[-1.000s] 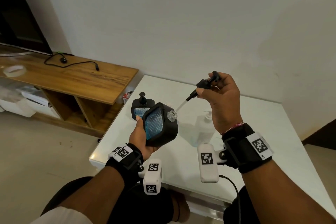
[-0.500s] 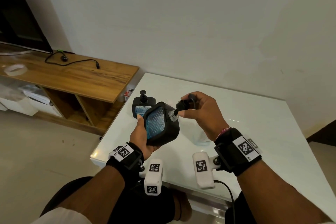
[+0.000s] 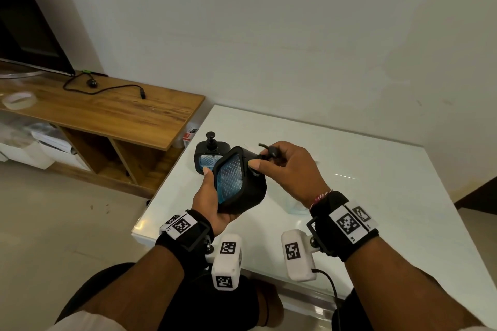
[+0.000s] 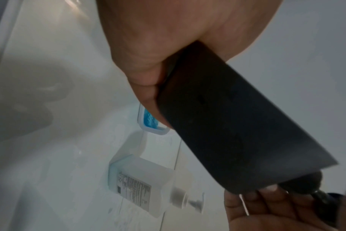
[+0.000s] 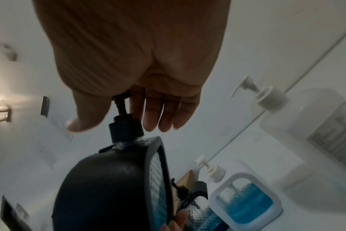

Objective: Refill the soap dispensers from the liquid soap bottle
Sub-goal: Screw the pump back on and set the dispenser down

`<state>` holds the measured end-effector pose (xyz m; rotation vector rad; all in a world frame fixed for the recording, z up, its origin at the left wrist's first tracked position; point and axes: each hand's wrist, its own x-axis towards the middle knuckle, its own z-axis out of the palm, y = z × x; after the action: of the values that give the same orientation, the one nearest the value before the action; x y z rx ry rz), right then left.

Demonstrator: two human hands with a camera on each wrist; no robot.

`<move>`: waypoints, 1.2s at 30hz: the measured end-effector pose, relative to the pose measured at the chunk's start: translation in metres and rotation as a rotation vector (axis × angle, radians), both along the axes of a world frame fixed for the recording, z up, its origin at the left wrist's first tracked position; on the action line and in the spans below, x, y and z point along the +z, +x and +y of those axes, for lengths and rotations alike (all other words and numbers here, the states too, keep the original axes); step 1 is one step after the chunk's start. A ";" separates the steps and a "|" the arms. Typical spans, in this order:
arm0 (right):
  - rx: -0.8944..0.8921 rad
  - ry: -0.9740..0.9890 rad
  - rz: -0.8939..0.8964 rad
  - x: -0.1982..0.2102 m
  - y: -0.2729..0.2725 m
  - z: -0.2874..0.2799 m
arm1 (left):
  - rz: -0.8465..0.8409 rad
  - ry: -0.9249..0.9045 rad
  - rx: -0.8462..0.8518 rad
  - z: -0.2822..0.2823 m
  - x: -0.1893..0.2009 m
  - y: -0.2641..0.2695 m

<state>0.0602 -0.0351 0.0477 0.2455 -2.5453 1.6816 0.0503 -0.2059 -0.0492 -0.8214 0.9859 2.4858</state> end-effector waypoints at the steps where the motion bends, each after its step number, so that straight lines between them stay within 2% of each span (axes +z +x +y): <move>1: -0.010 0.032 0.003 0.001 0.001 0.000 | 0.003 -0.001 -0.001 0.000 0.000 0.000; 7: 0.102 -0.085 0.018 -0.002 -0.004 0.010 | -0.010 -0.008 0.005 0.000 -0.003 -0.003; 13: -0.029 0.027 0.021 -0.003 -0.004 0.004 | -0.007 -0.019 0.003 0.001 -0.003 -0.004; 16: 0.086 -0.100 -0.017 -0.004 -0.004 0.005 | -0.001 -0.014 0.001 0.000 -0.003 -0.004; 18: 0.127 -0.111 -0.014 -0.007 -0.006 0.006 | -0.003 -0.013 -0.002 0.000 -0.004 -0.004; 24: -0.073 0.032 -0.037 -0.005 -0.003 0.002 | -0.001 -0.027 -0.013 0.001 -0.003 -0.003; 30: 0.115 -0.113 -0.086 -0.010 -0.006 0.005 | -0.002 -0.031 -0.005 0.000 0.000 -0.002; 36: -0.086 0.011 -0.095 -0.005 0.000 0.000 | -0.007 -0.047 0.000 0.001 0.000 -0.001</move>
<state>0.0599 -0.0348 0.0422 0.0571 -2.5915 1.6876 0.0496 -0.2050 -0.0493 -0.8440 1.0450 2.4663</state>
